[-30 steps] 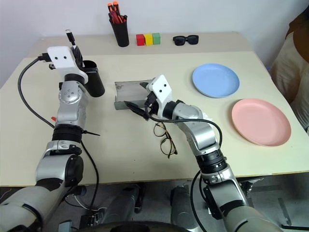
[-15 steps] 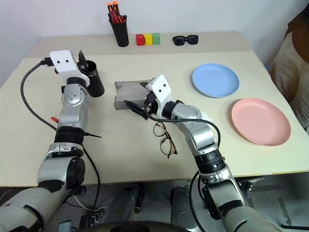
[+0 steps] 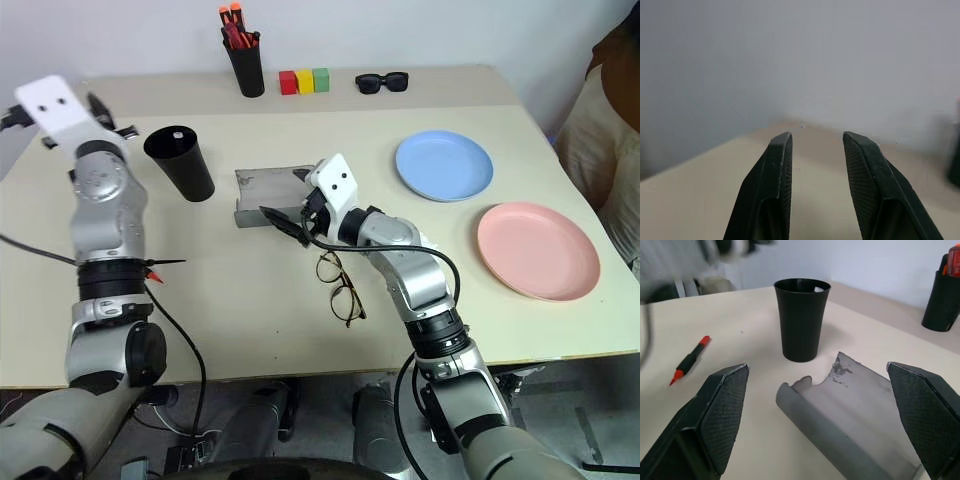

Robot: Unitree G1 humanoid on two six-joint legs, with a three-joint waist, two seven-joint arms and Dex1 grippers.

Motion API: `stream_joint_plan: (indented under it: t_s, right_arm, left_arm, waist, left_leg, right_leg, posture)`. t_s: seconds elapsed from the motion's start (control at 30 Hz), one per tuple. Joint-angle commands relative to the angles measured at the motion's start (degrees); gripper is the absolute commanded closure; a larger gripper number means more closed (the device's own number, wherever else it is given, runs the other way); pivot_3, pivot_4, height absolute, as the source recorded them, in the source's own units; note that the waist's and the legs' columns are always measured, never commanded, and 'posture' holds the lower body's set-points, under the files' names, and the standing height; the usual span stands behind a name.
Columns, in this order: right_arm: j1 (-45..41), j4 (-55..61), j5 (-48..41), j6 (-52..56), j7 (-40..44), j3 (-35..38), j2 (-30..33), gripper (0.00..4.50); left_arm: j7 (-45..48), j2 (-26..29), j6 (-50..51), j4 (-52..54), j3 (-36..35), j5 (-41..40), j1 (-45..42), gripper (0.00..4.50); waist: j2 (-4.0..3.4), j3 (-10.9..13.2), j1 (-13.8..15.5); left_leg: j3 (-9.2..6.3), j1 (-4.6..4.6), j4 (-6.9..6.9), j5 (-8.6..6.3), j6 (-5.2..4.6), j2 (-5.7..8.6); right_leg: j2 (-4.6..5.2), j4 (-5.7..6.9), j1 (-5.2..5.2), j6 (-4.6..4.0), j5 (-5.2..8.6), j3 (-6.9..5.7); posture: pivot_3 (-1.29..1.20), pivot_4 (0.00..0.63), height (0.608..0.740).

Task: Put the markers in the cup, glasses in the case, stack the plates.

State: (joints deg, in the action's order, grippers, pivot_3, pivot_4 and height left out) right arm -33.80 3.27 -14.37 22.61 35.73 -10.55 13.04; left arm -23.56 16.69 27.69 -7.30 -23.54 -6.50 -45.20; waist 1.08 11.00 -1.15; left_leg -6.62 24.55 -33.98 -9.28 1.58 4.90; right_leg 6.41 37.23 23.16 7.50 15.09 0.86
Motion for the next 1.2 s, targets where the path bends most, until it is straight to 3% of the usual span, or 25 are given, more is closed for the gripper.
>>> stream_joint_plan:
  t_s: [0.03,0.1,0.17,0.4,0.6,0.8,0.9,0.97,1.03,1.1,1.2]
  right_arm:
    - [-1.5,2.4,-0.9,-1.1,1.4,1.3,0.7,0.0]
    - [-2.3,1.3,-0.9,-1.6,2.6,1.7,1.4,0.0]
    - [-2.7,0.6,-0.9,-2.0,3.4,1.7,1.8,0.0]
    - [-3.0,-0.5,-0.7,-2.7,4.3,1.1,1.4,0.0]
    - [-2.5,0.1,-0.6,-2.7,4.7,0.8,1.5,0.0]
    - [-2.0,0.7,-0.5,-2.5,4.9,0.8,1.9,0.0]
    - [-1.8,0.8,-0.5,-2.5,4.9,0.7,1.9,0.0]
    - [-1.7,0.9,-0.4,-2.5,4.8,0.6,1.8,0.0]
    - [-1.7,1.0,-0.4,-2.4,4.9,0.6,1.8,0.0]
    - [-1.7,0.9,-0.4,-2.4,4.9,0.5,1.7,0.0]
    - [-1.8,0.8,-0.4,-2.5,4.8,0.6,1.6,0.0]
  left_arm:
    - [-2.3,-1.4,17.6,11.2,-1.8,-1.5,2.4,2.91]
    - [-3.4,-3.5,35.5,19.4,-2.2,-1.0,5.4,2.91]
    - [-4.4,-5.7,47.1,24.0,-3.7,0.1,6.1,2.91]
    - [-7.9,-16.3,64.5,27.1,-16.8,7.8,-0.3,2.91]
    - [-8.0,-22.9,64.8,25.8,-22.9,13.0,-4.5,2.91]
    - [-6.5,-24.2,64.8,25.0,-23.2,17.1,-4.9,2.91]
    - [-5.3,-24.5,64.8,24.8,-24.1,18.0,-5.6,3.7]
    - [-4.8,-24.6,64.8,25.0,-24.9,18.5,-6.3,4.47]
    - [-3.9,-24.7,63.8,26.5,-25.5,18.1,-7.0,4.47]
    - [-1.5,-24.4,56.4,29.1,-24.0,15.5,-5.8,4.47]
    - [10.3,-18.7,32.4,31.3,-13.0,10.9,1.5,4.47]
  waist:
    - [0.01,0.0,0.2]
    - [0.01,0.0,0.2]
    - [0.01,0.0,0.1]
    - [0.03,0.0,0.2]
    - [0.04,0.0,0.3]
    - [0.06,0.0,0.2]
    - [0.06,0.0,0.3]
    - [0.06,0.0,0.2]
    - [0.06,0.0,0.2]
    - [0.08,0.0,0.2]
    - [0.09,0.0,0.1]
  left_leg:
    - [-0.04,0.0,-0.02,0.0,0.0,0.0]
    - [-0.05,0.0,-0.06,0.01,0.01,0.01]
    - [-0.05,0.0,-0.06,0.0,0.01,0.03]
    - [-0.06,0.0,-0.06,0.01,0.05,-0.02]
    - [-0.01,0.0,-0.05,-0.06,0.23,-0.02]
    - [0.02,-0.01,-0.02,-0.07,0.25,-0.02]
    - [0.02,-0.01,-0.02,-0.07,0.25,-0.02]
    - [0.02,-0.01,-0.02,-0.07,0.25,-0.02]
    - [0.02,-0.01,-0.02,-0.07,0.26,-0.02]
    - [0.02,0.0,-0.02,-0.07,0.26,-0.03]
    - [0.05,0.0,0.03,-0.07,0.3,-0.12]
  right_leg:
    - [-0.01,0.01,-0.02,0.0,0.0,-0.03]
    - [-0.02,0.0,-0.04,0.0,0.0,-0.02]
    - [-0.01,0.01,-0.05,0.02,0.0,-0.01]
    - [-0.12,0.0,-0.05,0.01,0.0,-0.04]
    - [-0.11,-0.04,-0.07,0.01,0.0,-0.03]
    - [-0.11,-0.04,-0.05,0.01,0.0,-0.03]
    - [-0.11,-0.05,-0.05,0.01,0.0,-0.03]
    - [-0.11,-0.05,-0.05,0.01,0.0,-0.03]
    - [-0.11,-0.04,-0.05,0.01,0.0,-0.03]
    - [-0.11,-0.05,-0.05,0.01,0.0,-0.03]
    - [-0.11,-0.06,-0.02,0.0,-0.01,-0.02]
  posture:
    - [0.0,0.15,0.74]
    - [0.0,0.15,0.74]
    - [0.0,0.15,0.74]
    - [0.0,0.15,0.74]
    - [0.0,0.15,0.74]
    - [0.0,0.15,0.74]
    - [0.0,0.15,0.74]
    - [0.0,0.15,0.74]
    - [0.0,0.15,0.74]
    - [0.0,0.15,0.74]
    - [0.0,0.15,0.74]
